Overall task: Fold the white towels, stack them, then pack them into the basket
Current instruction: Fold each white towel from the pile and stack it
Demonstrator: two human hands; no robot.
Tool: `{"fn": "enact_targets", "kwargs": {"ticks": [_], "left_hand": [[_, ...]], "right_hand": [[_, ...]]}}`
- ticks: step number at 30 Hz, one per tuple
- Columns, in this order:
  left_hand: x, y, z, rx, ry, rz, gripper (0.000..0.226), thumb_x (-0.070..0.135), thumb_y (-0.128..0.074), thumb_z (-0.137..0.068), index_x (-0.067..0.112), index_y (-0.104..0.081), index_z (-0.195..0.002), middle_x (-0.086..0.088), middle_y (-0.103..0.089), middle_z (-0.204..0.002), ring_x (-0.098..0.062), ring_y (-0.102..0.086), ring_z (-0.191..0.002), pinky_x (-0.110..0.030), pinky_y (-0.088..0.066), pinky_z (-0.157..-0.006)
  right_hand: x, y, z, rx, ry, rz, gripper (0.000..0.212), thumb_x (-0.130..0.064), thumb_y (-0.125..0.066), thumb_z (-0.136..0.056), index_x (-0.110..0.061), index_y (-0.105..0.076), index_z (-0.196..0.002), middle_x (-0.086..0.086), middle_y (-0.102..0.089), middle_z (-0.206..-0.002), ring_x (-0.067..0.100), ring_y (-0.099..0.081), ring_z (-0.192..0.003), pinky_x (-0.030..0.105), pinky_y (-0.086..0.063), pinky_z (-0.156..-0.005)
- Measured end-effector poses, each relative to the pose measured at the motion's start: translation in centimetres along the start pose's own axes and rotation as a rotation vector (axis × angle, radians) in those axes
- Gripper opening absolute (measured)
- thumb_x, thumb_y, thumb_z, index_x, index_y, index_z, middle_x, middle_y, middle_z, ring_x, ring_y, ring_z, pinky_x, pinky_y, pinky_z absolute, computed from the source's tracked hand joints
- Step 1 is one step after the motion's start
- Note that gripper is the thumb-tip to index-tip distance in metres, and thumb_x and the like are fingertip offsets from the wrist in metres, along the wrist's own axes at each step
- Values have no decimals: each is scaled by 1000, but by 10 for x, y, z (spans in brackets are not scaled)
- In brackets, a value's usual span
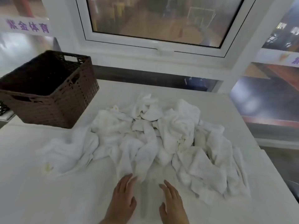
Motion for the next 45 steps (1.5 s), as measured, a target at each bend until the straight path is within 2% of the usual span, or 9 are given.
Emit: {"fn": "enact_targets", "kwargs": {"ticks": [2, 5, 9, 14, 19, 24, 31, 37, 45], "left_hand": [[-8, -5, -6, 52, 43, 71, 70, 23, -48, -71, 22, -39, -140, 2, -39, -145, -17, -35, -132, -27, -32, -107], [-24, -14, -5, 78, 127, 137, 61, 14, -53, -84, 20, -40, -143, 9, -36, -147, -11, -34, -137, -24, -39, -106], [-27, -18, 3, 79, 110, 205, 55, 5, -64, -84, 31, -46, -130, 16, -49, -125, -4, -52, -114, -10, -42, -86], [-21, -14, 8, 130, 12, 175, 43, 9, -54, -78, 29, -49, -115, 15, -54, -112, -7, -59, -94, -19, -51, -71], [-13, -11, 12, 142, -97, 186, 49, -3, -55, -72, 23, -51, -112, 15, -52, -111, -4, -55, -91, -14, -45, -72], [-6, -15, 18, 117, -207, 224, 53, -12, -49, -66, 18, -54, -110, 10, -49, -114, -9, -53, -104, -20, -45, -88], [-1, -10, 28, 198, -201, 233, 22, 7, -56, -85, 23, -47, -98, 10, -48, -99, -9, -50, -85, -22, -41, -68], [7, -11, 34, 187, -312, 171, 19, 26, -64, -89, 29, -52, -104, 17, -44, -106, -5, -53, -89, -34, -51, -70], [3, -13, 37, 186, -296, 95, 9, 26, -57, -89, 31, -58, -97, 15, -53, -92, -8, -49, -87, -41, -48, -72]], "right_hand": [[-13, -5, -11, -113, 3, -76, 73, -14, -54, -77, -37, -35, -144, -23, -17, -152, 3, -24, -138, 30, -35, -113], [-19, -22, -25, -179, 36, -113, 63, -24, -39, -91, -35, -24, -151, -24, -8, -156, 0, -12, -144, 20, -14, -117], [-31, -54, -21, -134, 38, -135, 61, -32, -40, -88, -36, -32, -148, -21, -22, -156, -5, -21, -139, 23, -18, -117], [-34, -68, -13, -18, 103, -42, 49, -41, -47, -92, -33, -46, -141, -12, -42, -151, 8, -37, -136, 24, -20, -114], [-34, -64, -10, 80, 143, -40, 42, -45, -49, -89, -25, -54, -126, -11, -61, -123, 12, -50, -116, 30, -37, -104], [-33, -58, -4, 178, 163, -28, 26, -32, -63, -84, -22, -54, -106, -10, -58, -94, 17, -50, -87, 29, -34, -82], [-32, -49, 5, 200, 114, -77, 23, -24, -65, -86, -22, -42, -88, -11, -47, -72, 15, -47, -70, 31, -36, -75], [-34, -44, 11, 220, 85, -129, 17, -18, -60, -85, -18, -44, -88, -1, -53, -71, 21, -50, -65, 35, -41, -60], [-30, -43, 9, 226, 87, -181, 26, -10, -59, -79, -18, -48, -102, -3, -55, -85, 22, -55, -78, 33, -43, -66]]}}
Point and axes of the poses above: each hand's wrist, its own z-axis away from the middle knuckle, its own y-axis out of the back of the hand, x = y × z, the point moved 7 cm from there along -z, towards the middle knuckle
